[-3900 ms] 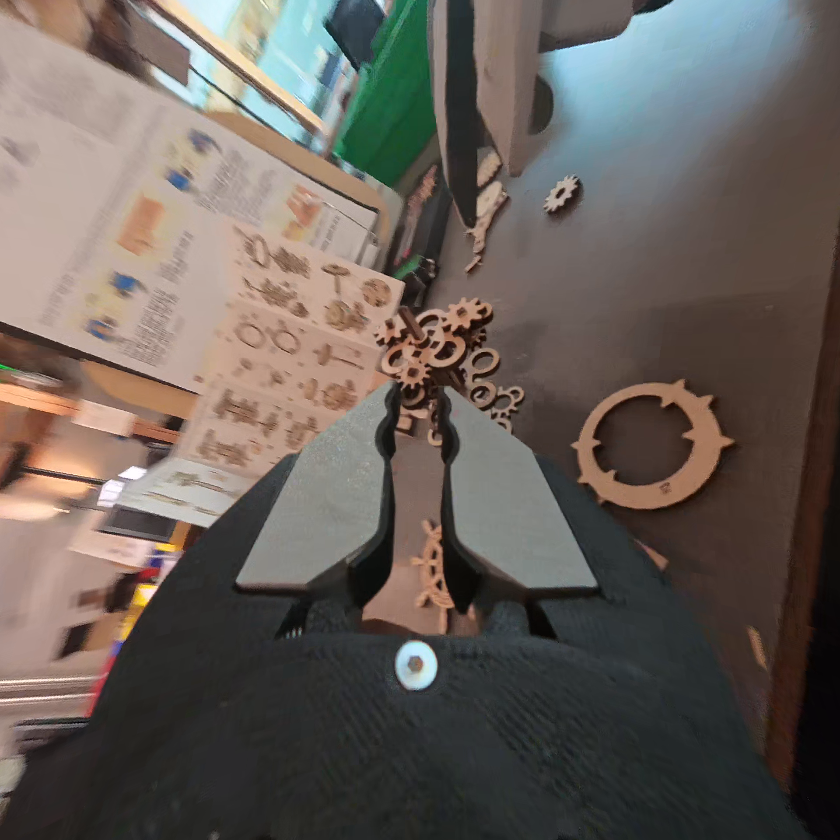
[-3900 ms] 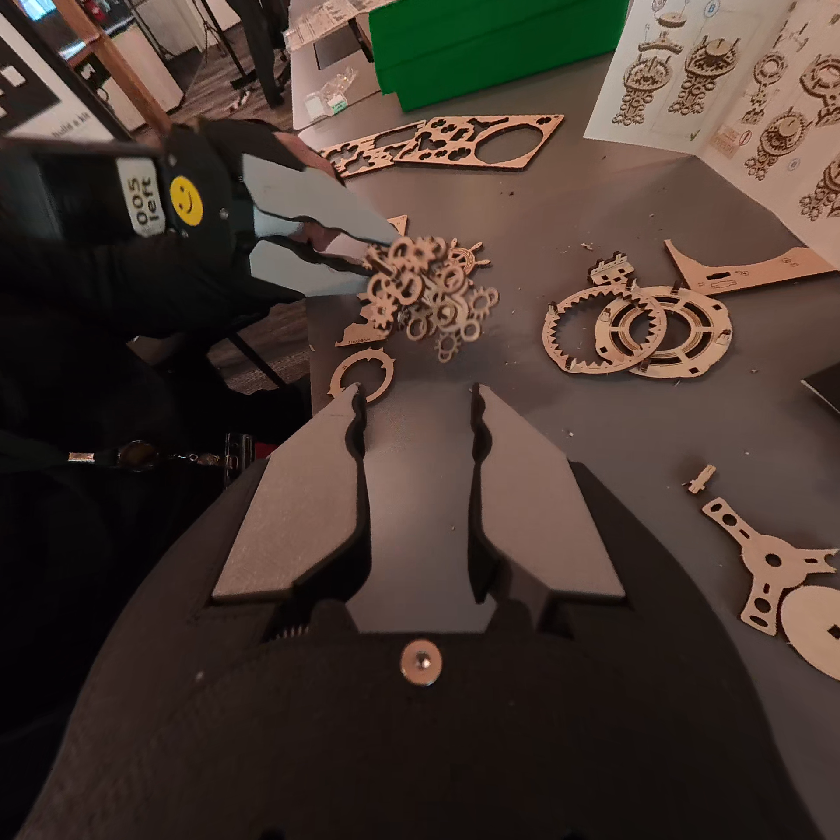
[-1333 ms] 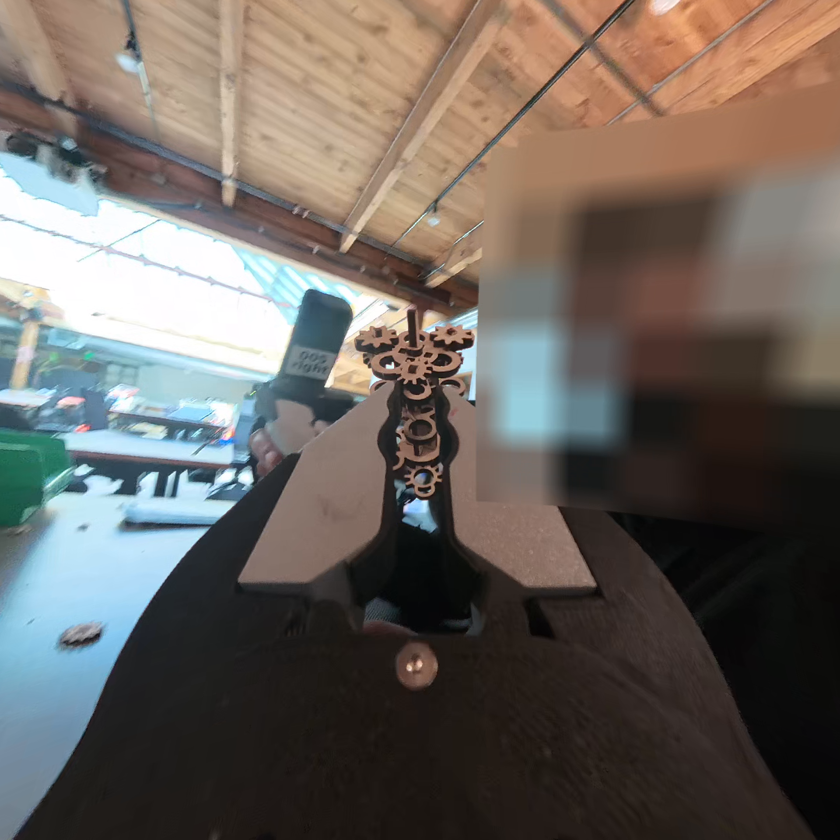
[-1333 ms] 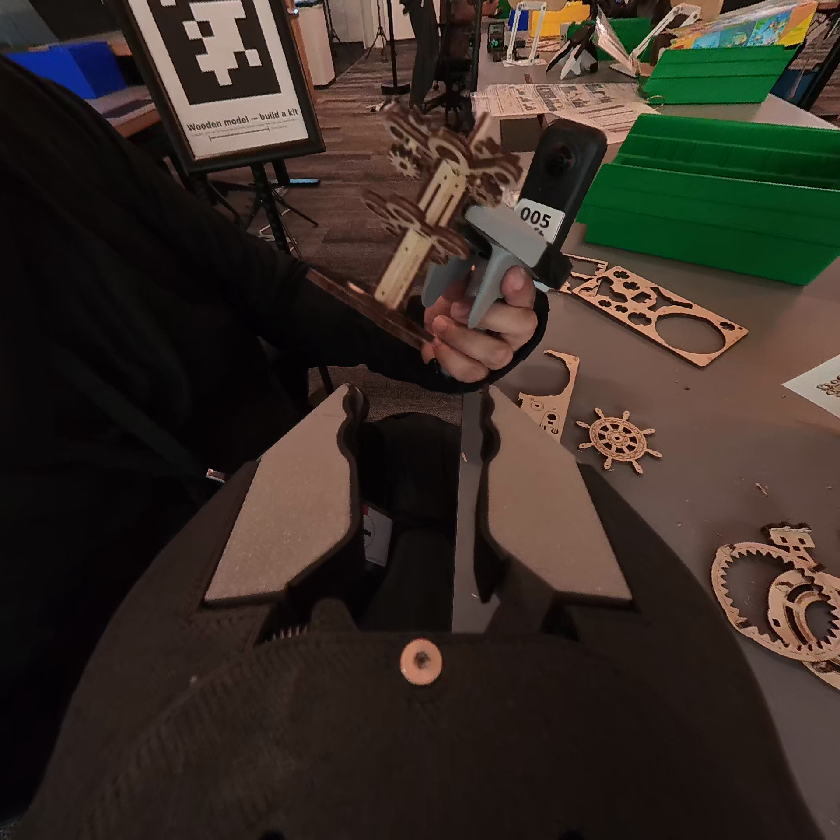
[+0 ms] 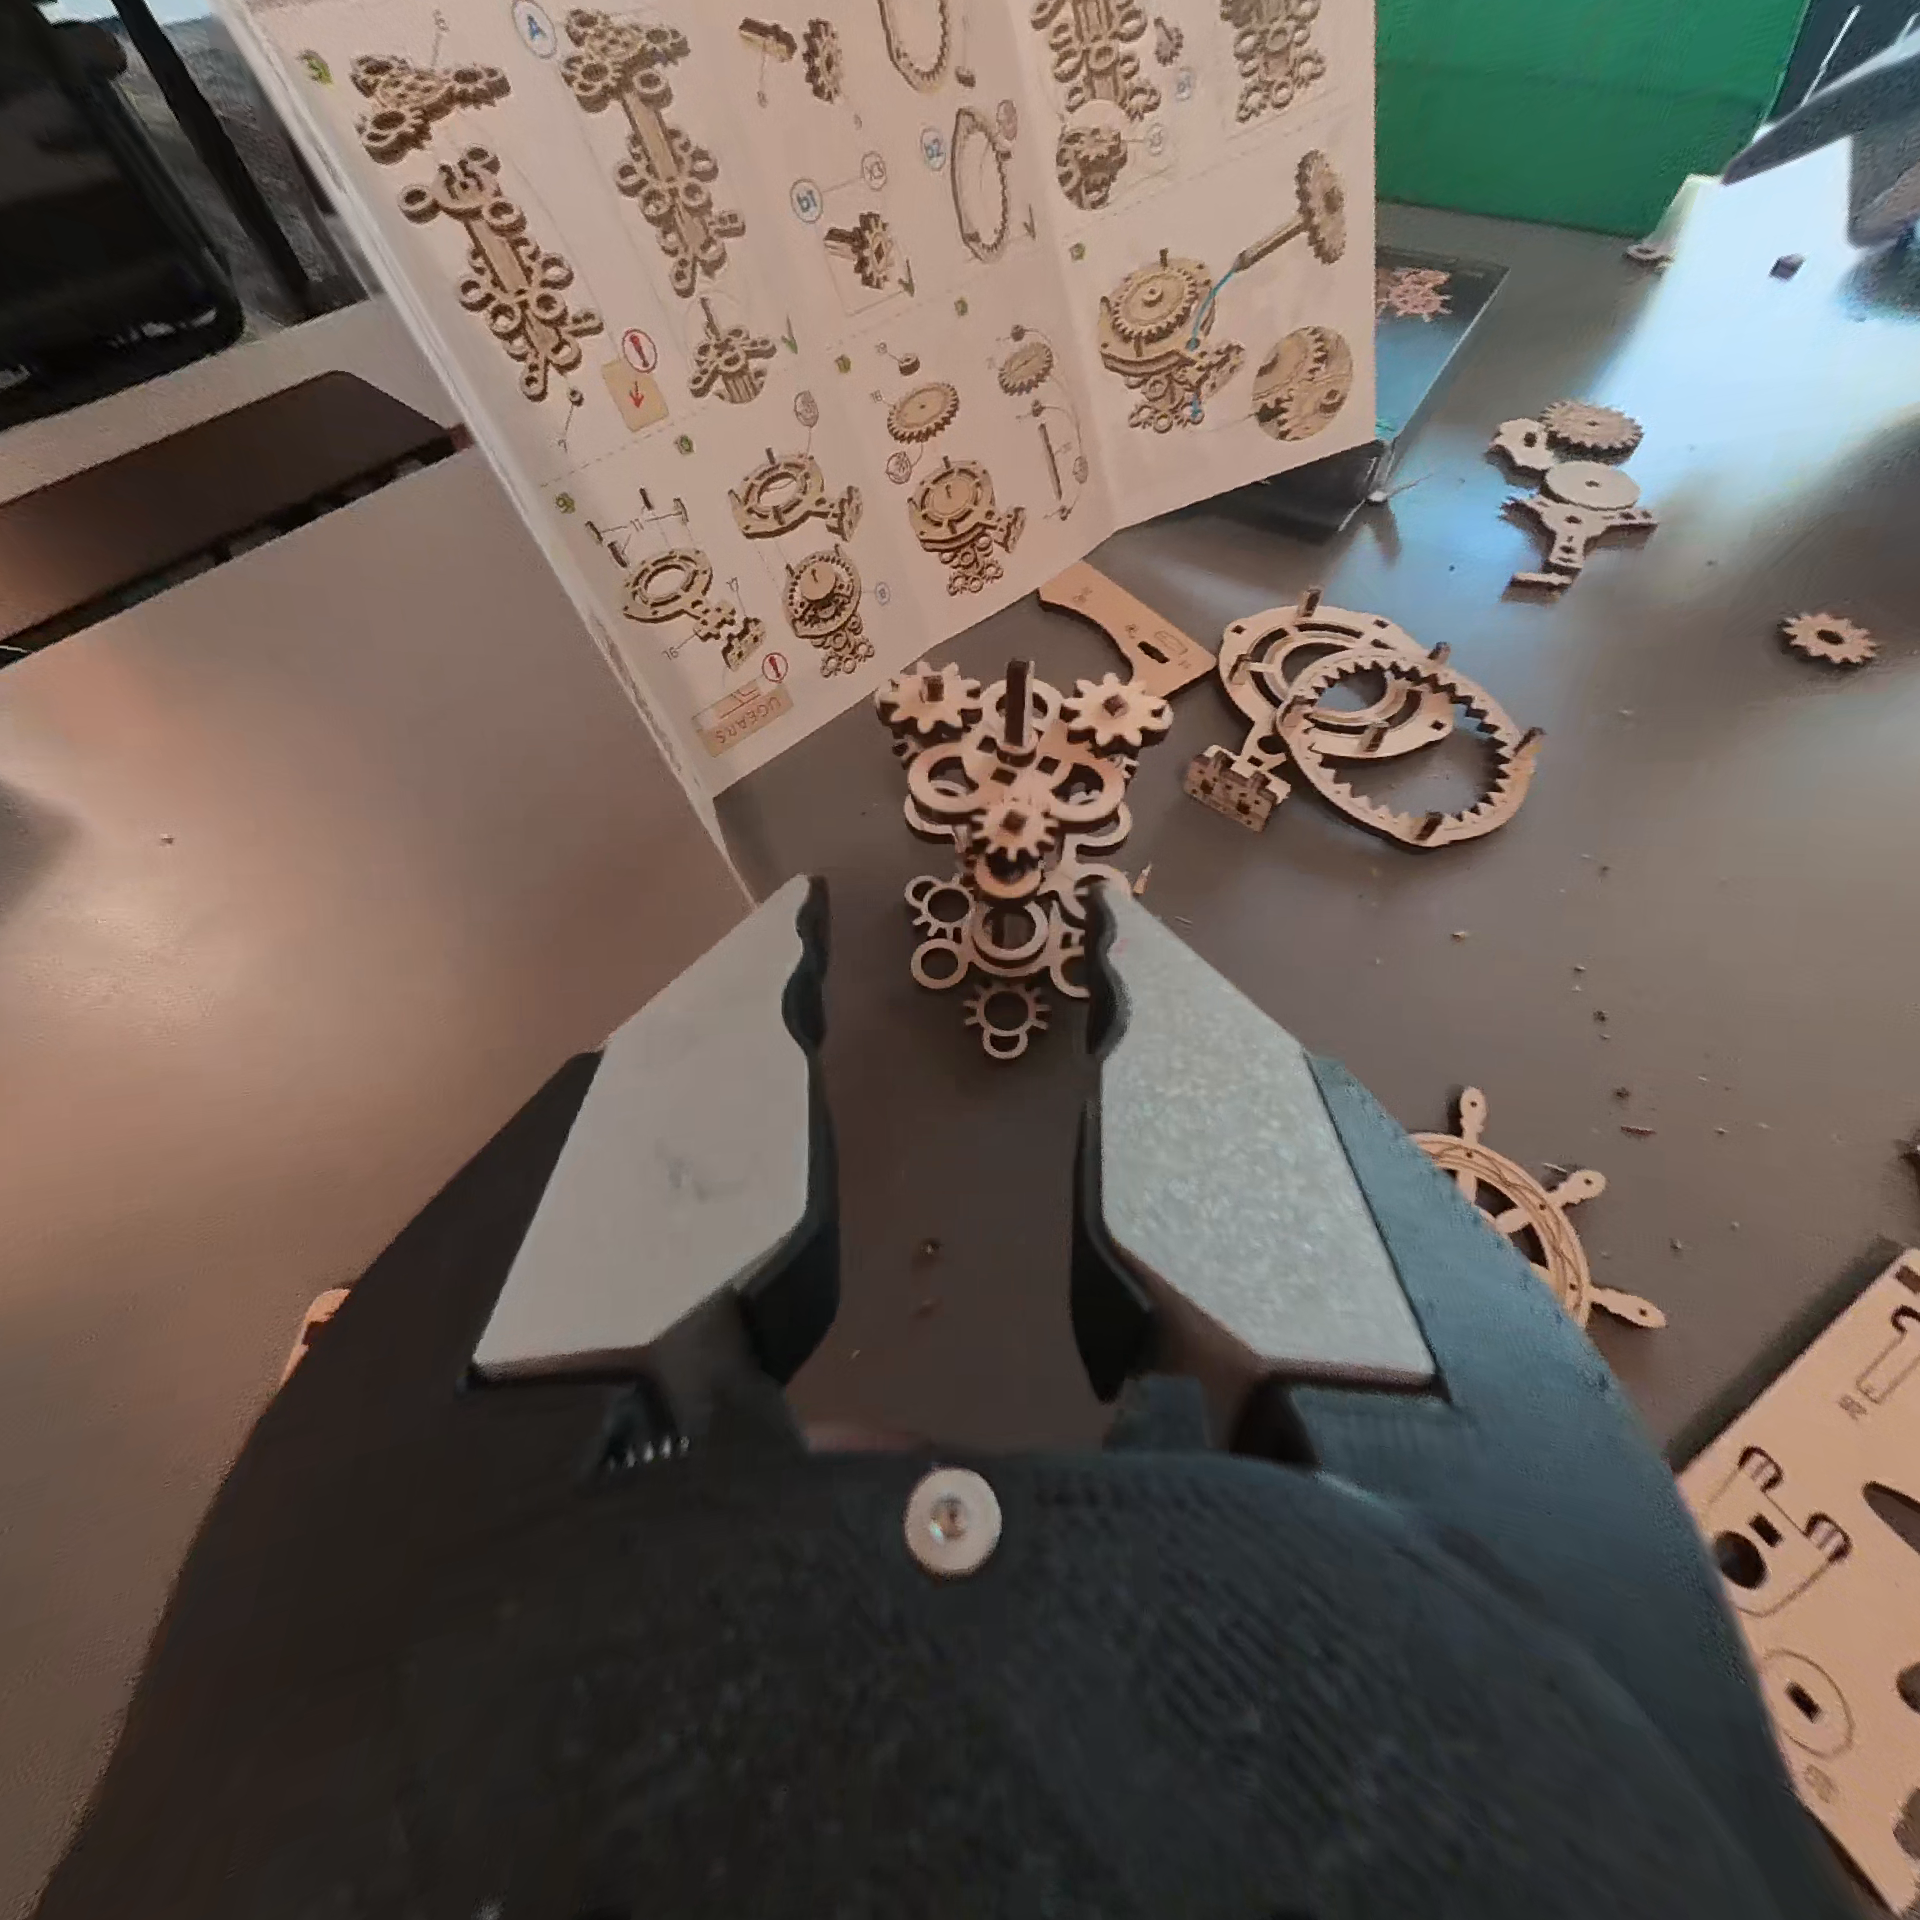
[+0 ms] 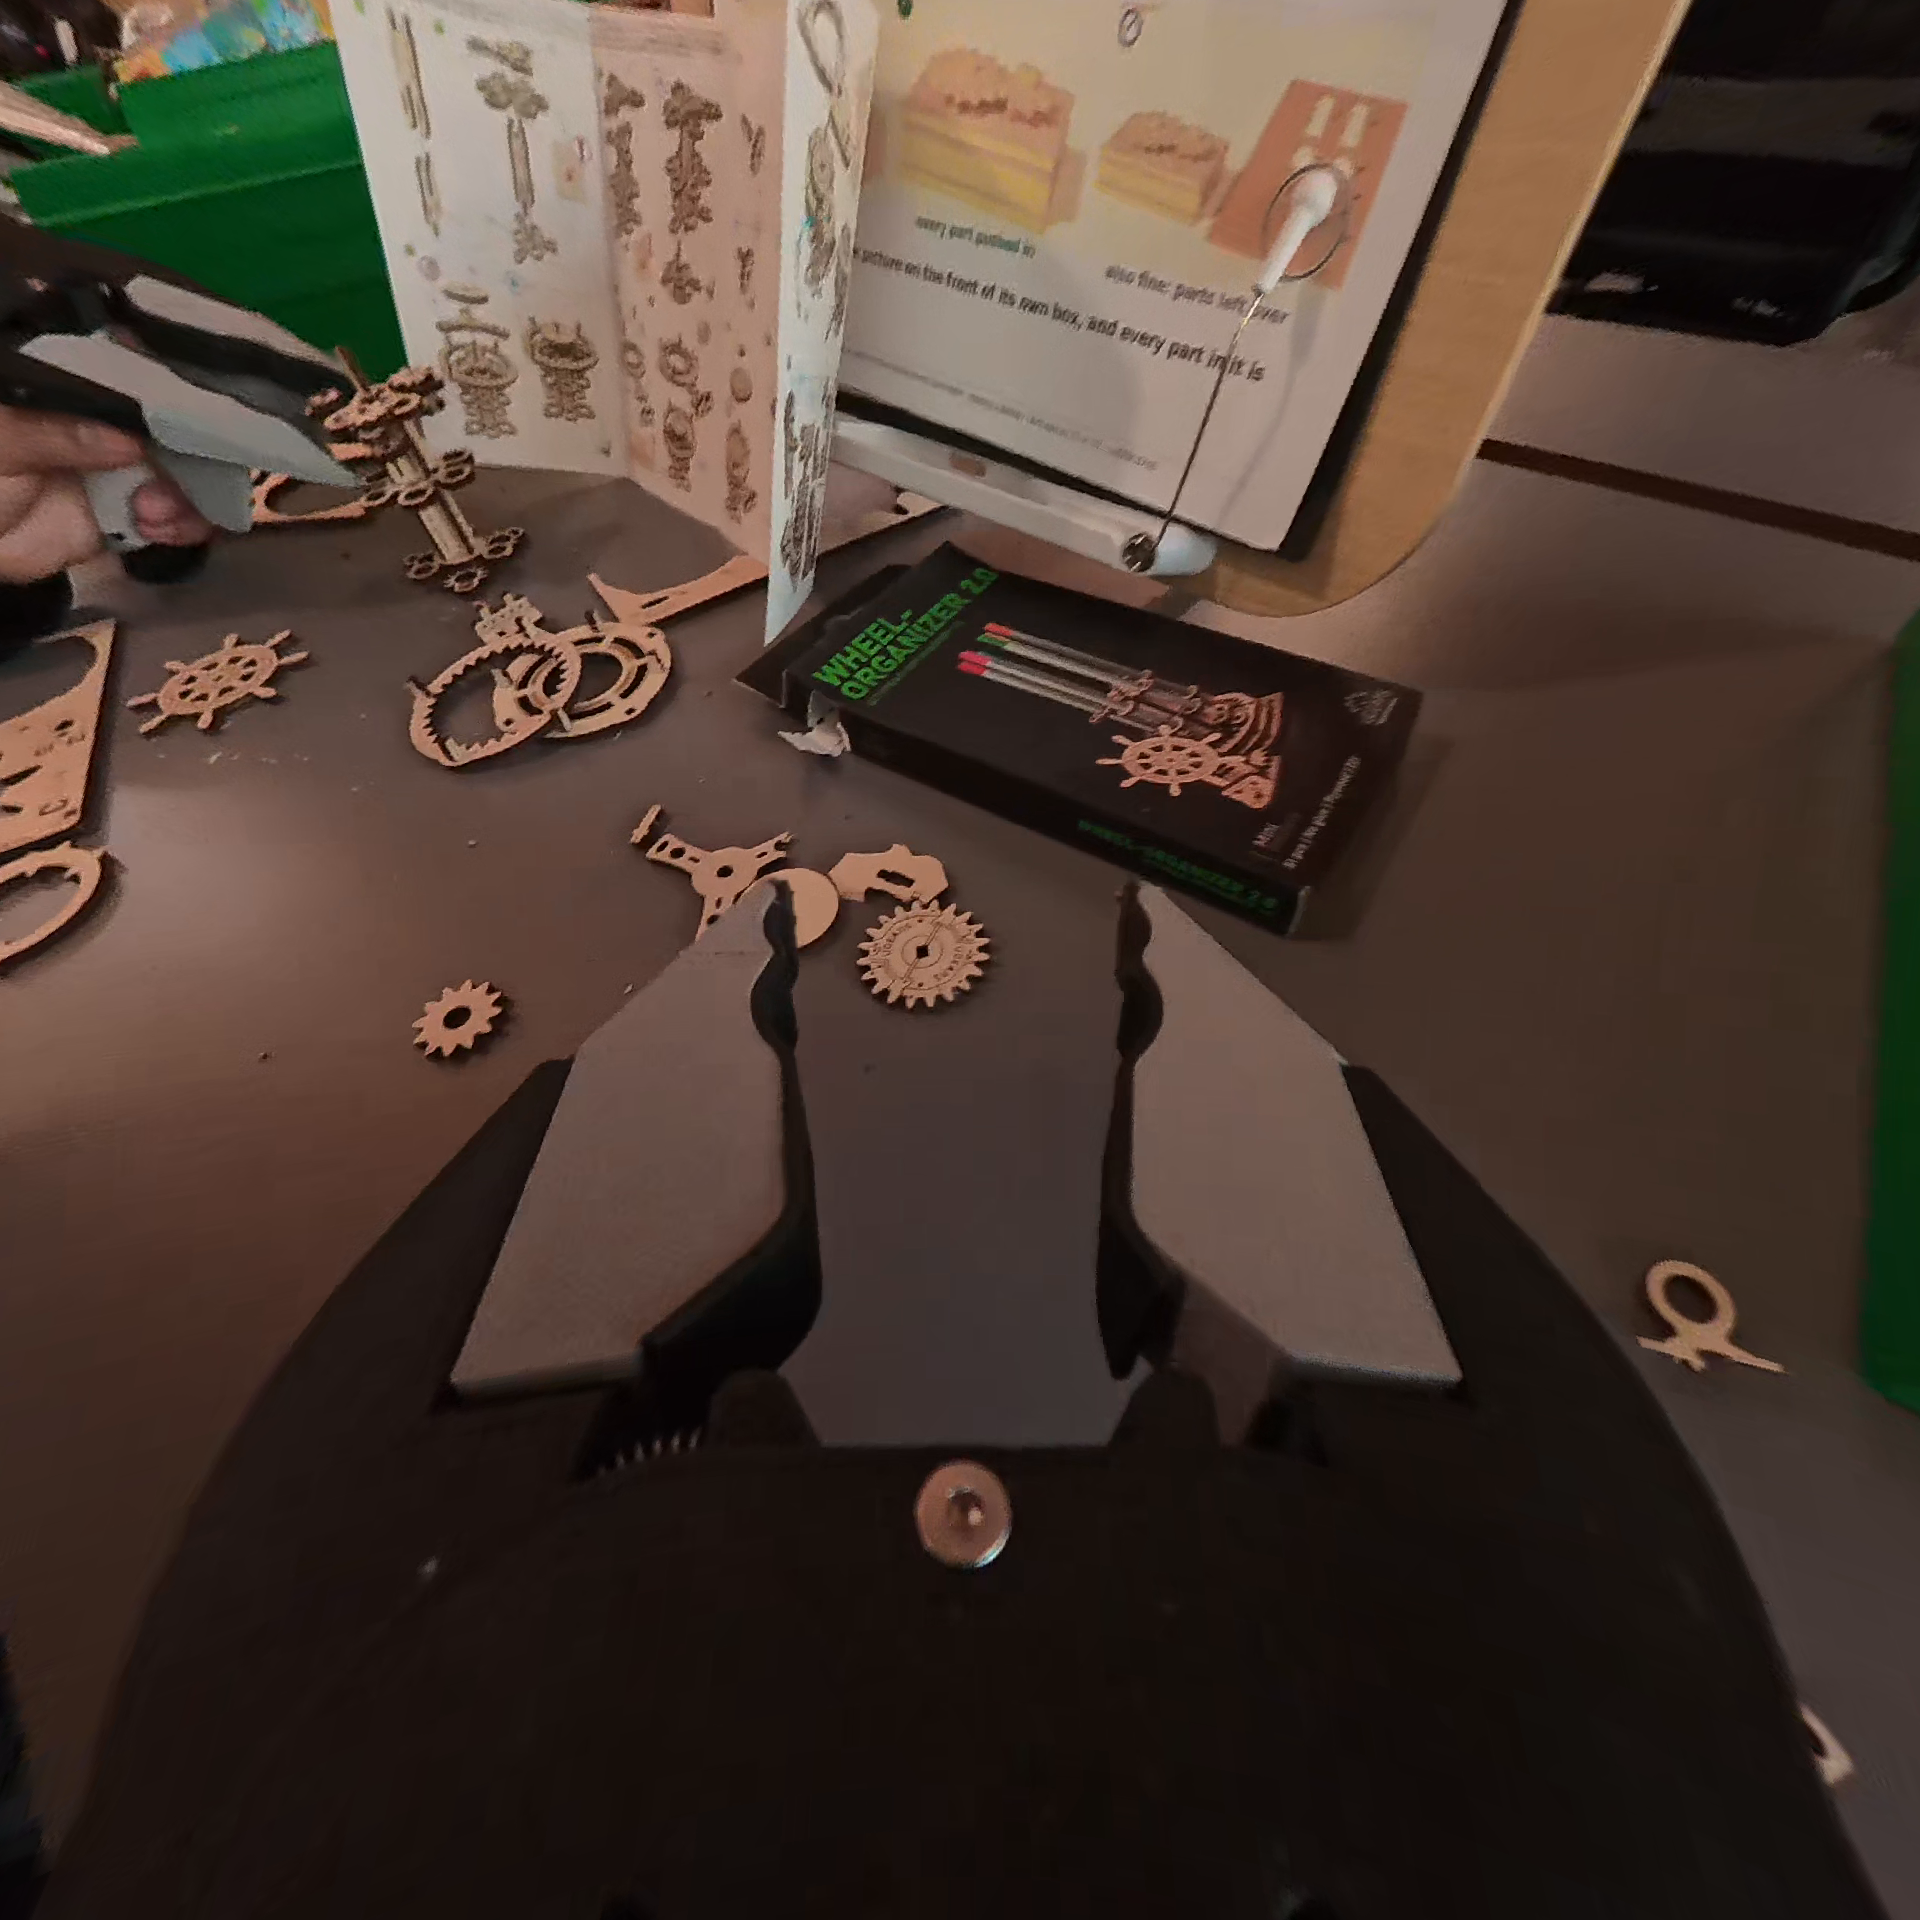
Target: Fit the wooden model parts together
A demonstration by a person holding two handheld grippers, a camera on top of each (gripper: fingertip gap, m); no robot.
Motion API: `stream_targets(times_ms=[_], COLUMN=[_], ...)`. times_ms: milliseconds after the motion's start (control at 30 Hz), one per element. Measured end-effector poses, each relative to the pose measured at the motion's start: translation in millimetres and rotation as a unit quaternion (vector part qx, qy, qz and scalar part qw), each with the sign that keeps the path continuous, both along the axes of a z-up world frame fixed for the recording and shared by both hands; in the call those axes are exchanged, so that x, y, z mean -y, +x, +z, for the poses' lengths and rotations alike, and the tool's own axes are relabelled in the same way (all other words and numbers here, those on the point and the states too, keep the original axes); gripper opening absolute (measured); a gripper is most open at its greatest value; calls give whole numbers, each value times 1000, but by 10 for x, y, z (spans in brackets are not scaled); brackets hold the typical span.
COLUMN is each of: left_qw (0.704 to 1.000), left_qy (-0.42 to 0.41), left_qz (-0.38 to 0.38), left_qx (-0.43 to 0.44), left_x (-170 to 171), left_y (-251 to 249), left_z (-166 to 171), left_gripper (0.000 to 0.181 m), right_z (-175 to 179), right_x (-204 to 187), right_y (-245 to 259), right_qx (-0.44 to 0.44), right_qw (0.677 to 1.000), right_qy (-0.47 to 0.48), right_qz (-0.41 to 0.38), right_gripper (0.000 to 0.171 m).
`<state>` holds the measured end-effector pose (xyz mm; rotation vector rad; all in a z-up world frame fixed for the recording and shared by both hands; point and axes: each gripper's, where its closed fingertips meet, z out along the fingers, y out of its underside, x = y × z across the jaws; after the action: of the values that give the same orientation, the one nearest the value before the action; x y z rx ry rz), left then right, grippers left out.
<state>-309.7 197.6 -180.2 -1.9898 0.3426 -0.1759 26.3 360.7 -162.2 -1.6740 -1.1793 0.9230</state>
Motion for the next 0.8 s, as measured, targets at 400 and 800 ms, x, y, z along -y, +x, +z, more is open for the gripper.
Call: stream_targets(times_ms=[400,800], left_qw=[995,990], left_qy=[80,120], left_qz=[-3,32], left_qx=[-53,-70], left_x=[-42,61], left_y=[-66,-201], left_z=[184,362], left_gripper=[48,42], right_z=[21,334], right_x=[-180,-597], right_y=[126,655], right_qx=[-49,-46], right_qw=[996,961], right_qy=[-45,91], right_qz=[-54,-256], right_gripper=[69,56])
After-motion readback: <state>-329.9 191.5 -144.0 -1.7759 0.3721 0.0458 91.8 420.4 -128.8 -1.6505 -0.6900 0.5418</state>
